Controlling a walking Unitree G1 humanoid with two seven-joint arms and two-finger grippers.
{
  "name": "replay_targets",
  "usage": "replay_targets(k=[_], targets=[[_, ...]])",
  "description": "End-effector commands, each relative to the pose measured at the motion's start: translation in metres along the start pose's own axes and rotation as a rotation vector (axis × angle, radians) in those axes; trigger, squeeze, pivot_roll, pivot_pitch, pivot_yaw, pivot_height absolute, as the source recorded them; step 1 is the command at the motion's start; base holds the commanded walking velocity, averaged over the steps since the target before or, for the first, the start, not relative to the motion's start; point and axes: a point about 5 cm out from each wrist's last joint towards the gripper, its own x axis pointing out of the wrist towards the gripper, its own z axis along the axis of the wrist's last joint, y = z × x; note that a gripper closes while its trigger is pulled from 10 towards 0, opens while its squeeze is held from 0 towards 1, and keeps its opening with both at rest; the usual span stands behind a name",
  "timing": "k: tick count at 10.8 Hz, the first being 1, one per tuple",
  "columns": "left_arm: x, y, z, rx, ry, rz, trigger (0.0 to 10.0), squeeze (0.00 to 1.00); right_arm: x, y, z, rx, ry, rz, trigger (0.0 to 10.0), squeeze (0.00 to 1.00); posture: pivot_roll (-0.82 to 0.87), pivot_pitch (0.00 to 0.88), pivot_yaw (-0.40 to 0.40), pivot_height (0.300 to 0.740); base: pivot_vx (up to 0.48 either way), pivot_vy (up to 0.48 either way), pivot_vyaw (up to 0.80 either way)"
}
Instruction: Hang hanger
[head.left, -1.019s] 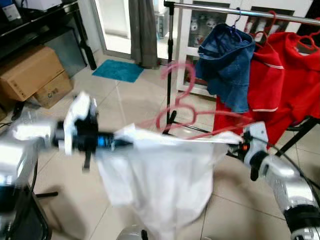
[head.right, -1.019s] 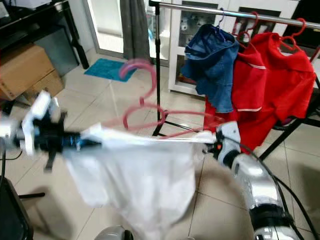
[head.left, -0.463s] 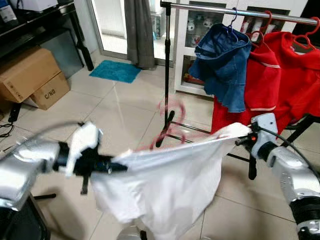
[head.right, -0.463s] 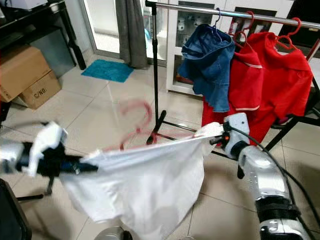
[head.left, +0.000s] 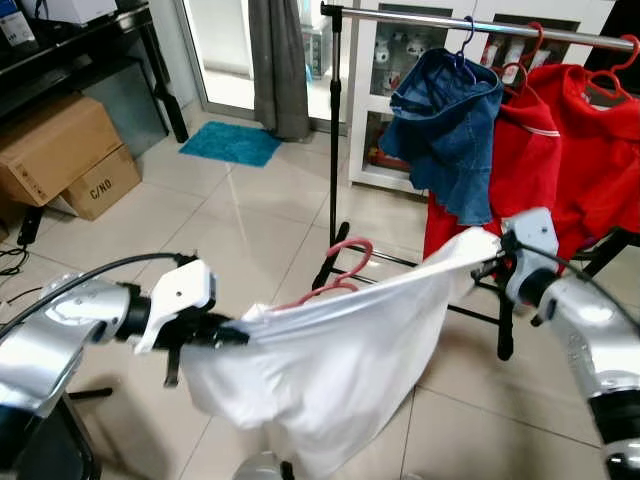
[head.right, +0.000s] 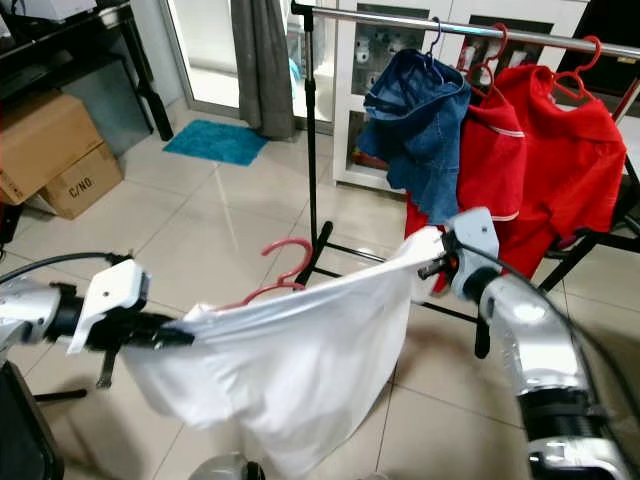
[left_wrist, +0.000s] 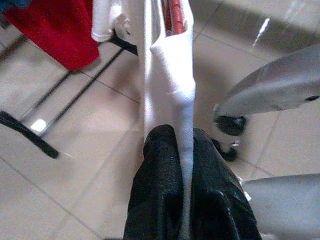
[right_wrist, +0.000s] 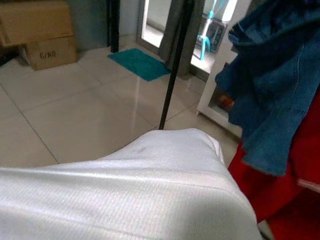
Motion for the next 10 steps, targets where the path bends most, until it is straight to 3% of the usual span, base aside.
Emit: replay_targets(k=[1,2,4,6,7,8,10], targets=[[0.008,0.006,0.003,0.049,0.005,0.013,0.0,0.0,0.0,0.001,0.019,-0.09,-0.002,0.024,0.0,0.0,0.03,0.0,0.035,0.723,0.0,0.0,0.0],[0.018,0.01,0.01,0.084,-0.019,0.002,0.0,0.0,0.003,0.011,0.025,-0.125,0.02,0.072,0.0,0.0,0.02,0.0,0.036,0.723,0.0,0.0,0.0],[0.033,0.018,0.019,0.132,-0.053,0.022,0.0,0.0,0.002,0.03,0.028,-0.197,0.108,0.191,10.0,0.0,0.0,0.0,0.037,0.723,0.0,0.0,0.0],[0.043,0.021,0.023,0.144,-0.074,0.021,0.0,0.0,-0.005,0.039,0.026,-0.267,0.209,0.268,10.0,0.0,0.0,0.0,0.035,0.723,0.0,0.0,0.0],[0.043,0.023,0.019,0.138,-0.051,0.037,0.0,0.0,-0.009,0.035,0.028,-0.303,0.253,0.259,10.0,0.31,-0.01,0.0,0.032,0.723,0.0,0.0,0.0],[0.042,0.025,0.012,0.116,-0.023,0.062,0.0,0.0,-0.013,0.028,0.033,-0.341,0.293,0.229,10.0,1.0,-0.01,0.0,0.028,0.723,0.0,0.0,0.0],[0.044,0.023,0.009,0.094,-0.023,0.068,0.0,0.0,-0.012,0.021,0.043,-0.337,0.304,0.156,10.0,1.0,-0.01,0.0,0.027,0.723,0.0,0.0,0.0]])
